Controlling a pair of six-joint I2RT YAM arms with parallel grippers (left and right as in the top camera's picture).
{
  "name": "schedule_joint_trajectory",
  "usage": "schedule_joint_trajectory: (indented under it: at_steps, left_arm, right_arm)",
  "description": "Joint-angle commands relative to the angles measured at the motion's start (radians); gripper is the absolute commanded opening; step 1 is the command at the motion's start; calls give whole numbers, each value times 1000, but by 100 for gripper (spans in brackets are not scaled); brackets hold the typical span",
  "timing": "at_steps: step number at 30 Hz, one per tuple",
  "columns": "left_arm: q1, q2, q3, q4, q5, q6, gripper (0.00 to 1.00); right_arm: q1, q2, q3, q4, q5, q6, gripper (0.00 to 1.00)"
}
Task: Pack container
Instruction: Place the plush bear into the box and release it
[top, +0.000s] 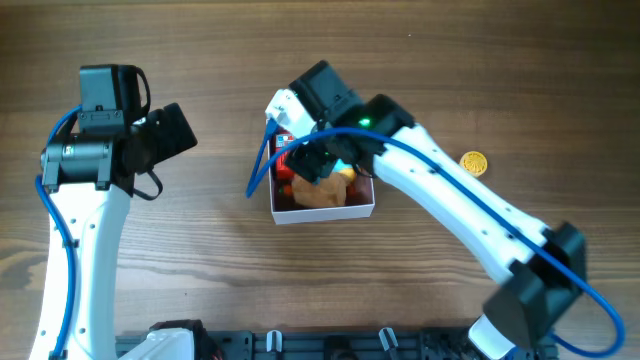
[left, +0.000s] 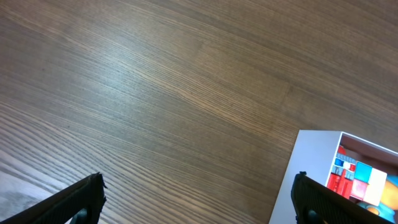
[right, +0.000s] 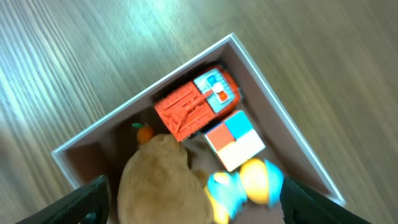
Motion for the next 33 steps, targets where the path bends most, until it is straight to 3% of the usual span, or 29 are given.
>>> schedule_joint_trajectory:
  at_steps: [1,2,3,7,22,26,33]
  left_arm:
    - [6,5,5,0,-7,-9,97]
    - [6,5,5,0,-6,-9,97]
    - [6,5,5,0,-6,-9,97]
    - [6,5,5,0,-6,-9,97]
    - [6,5,5,-1,-6,-9,97]
    - [6,5,5,-2,-6,-9,97]
    - [6,5,5,-8,-6,-9,98]
  right_arm:
    - [-3,-15,11,-108,26,131,41]
    - [-3,-10,2,-142,26,164,11]
    - [-3,-7,-6,-159,26,199,4]
    - [-3,0,-103,-142,36,280,4]
    - [-7,2,-386,142,32,292,4]
    - [-7,2,-406,214,-14,293,4]
    - [-7,2,-406,182,-63,292,6]
